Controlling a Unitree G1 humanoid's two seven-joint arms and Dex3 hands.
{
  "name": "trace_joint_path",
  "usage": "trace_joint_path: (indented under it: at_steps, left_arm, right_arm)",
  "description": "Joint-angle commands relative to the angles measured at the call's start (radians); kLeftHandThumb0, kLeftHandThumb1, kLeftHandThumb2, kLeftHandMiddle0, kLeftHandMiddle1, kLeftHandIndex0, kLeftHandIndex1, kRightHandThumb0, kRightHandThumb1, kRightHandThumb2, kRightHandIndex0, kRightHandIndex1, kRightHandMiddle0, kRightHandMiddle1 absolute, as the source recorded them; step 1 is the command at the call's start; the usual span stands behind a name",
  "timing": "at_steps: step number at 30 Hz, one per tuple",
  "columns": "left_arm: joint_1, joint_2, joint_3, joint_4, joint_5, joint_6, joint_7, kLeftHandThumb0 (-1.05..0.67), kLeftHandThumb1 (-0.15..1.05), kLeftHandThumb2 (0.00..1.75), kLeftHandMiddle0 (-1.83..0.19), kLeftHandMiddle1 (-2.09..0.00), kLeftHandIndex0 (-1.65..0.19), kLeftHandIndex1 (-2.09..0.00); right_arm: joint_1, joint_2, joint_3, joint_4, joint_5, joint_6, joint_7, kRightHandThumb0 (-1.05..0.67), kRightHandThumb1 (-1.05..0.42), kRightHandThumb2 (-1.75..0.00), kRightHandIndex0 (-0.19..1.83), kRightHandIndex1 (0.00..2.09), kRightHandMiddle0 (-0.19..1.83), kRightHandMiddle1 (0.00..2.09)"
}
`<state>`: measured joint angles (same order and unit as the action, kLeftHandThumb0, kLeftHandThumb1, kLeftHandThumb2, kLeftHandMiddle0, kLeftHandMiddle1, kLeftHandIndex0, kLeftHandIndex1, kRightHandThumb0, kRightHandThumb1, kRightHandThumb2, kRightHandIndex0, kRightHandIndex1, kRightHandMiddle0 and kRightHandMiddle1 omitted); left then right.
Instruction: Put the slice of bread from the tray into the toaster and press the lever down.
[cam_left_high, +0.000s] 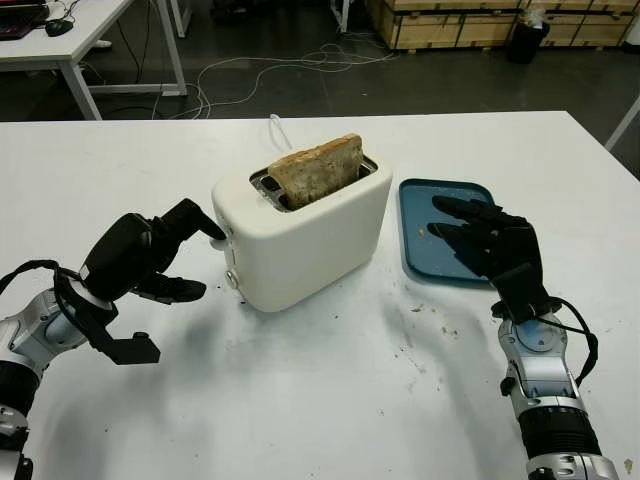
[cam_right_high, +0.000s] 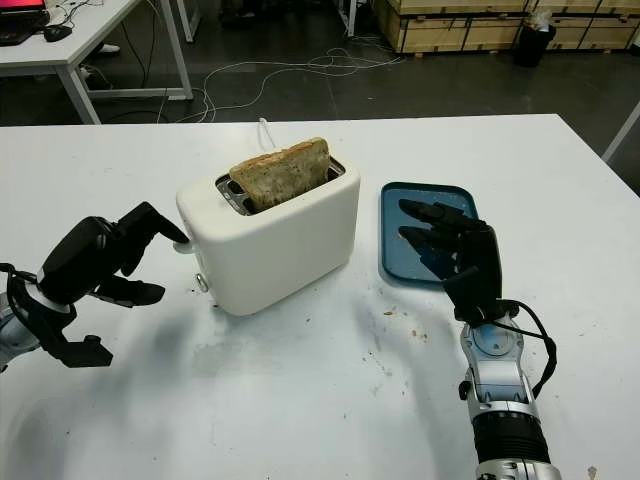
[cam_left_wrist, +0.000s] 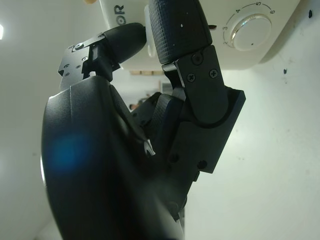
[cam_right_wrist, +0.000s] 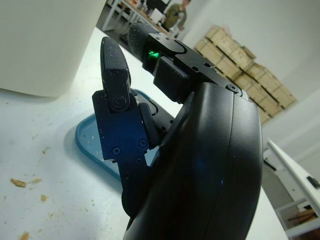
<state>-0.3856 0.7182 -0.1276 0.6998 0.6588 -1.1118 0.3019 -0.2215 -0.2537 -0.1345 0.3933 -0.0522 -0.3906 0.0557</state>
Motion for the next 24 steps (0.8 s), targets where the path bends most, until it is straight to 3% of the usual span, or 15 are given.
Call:
trace_joint_path:
  at_steps: [1,13,17,22,24]
  left_arm:
    - [0.001,-0.01,-0.015,-0.018,0.017,0.027,-0.008,-1.05,0.92,0.88,-1.25,-1.75,0.0,-1.61]
    - [0.065,-0.003,-0.072,-0.087,0.02,0.185,-0.118,-1.05,0.92,0.88,-1.37,-1.75,-0.11,-1.75]
    - [0.061,-0.006,-0.106,-0.044,0.025,0.23,-0.157,-1.05,0.92,0.85,-1.38,-1.75,-0.23,-1.75]
    - [0.056,-0.034,-0.184,0.062,0.052,0.344,-0.202,-1.05,0.92,0.82,-1.24,-1.65,-0.52,-1.74]
    - [0.056,-0.073,-0.22,0.155,0.071,0.4,-0.165,-1.05,0.92,0.76,-1.44,-1.51,-0.7,-1.65]
  right_arm:
    - [0.002,-0.001,0.001,-0.011,0.007,0.003,0.001,-0.47,-0.92,-0.13,1.13,0.02,0.99,0.0]
    - [0.002,-0.013,-0.009,-0.021,0.013,0.011,0.013,-0.46,-0.92,-0.14,1.11,0.01,1.0,0.0]
    - [0.005,-0.011,-0.011,-0.031,0.017,0.018,0.016,-0.46,-0.92,-0.13,1.11,0.01,1.0,0.0]
    - [0.009,-0.009,-0.01,-0.046,0.017,0.025,0.019,-0.47,-0.92,-0.13,1.12,0.01,1.0,0.0]
    - [0.011,-0.011,-0.01,-0.047,0.018,0.023,0.023,-0.47,-0.92,-0.12,1.11,0.01,1.0,0.0]
